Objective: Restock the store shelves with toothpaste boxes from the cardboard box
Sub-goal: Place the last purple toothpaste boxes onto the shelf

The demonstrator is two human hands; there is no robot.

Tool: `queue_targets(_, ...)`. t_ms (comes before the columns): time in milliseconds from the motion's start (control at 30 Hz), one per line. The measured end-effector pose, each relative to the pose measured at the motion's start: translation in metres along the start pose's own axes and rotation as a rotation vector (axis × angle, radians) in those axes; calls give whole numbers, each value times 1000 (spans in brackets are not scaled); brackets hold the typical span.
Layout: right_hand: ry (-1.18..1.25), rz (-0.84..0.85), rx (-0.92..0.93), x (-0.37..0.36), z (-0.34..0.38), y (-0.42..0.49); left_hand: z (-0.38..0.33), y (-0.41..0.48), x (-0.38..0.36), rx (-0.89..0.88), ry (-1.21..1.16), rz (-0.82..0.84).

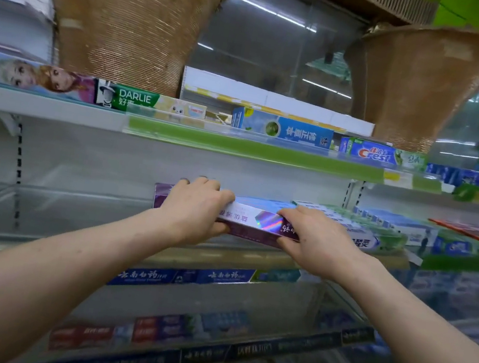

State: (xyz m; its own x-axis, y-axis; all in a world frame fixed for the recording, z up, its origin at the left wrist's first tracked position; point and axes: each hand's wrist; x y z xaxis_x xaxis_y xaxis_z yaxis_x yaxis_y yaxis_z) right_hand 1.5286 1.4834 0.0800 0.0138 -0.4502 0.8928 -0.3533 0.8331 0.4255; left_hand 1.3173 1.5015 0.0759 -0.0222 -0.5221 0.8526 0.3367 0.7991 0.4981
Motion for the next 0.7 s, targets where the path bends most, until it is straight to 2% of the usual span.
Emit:
queue_targets(300, 165, -24, 105, -26, -24, 37, 1, 15, -7, 226, -163, 79)
queue_targets(500, 256, -3, 109, -36, -37, 59, 21, 12, -10, 349, -224, 109)
queue_targets(700, 634, -12, 114, -53, -36, 84, 47, 8, -14, 469, -395, 101)
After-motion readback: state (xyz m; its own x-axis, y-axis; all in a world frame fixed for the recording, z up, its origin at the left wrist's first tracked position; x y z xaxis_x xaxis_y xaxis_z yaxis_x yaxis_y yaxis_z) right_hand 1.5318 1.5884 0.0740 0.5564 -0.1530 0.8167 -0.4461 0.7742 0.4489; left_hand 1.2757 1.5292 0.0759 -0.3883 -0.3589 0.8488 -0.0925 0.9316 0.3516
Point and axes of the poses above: each hand's wrist, its own y-axis towards the middle knuckle, its own x-axis out of the back of the hand, z = x × y
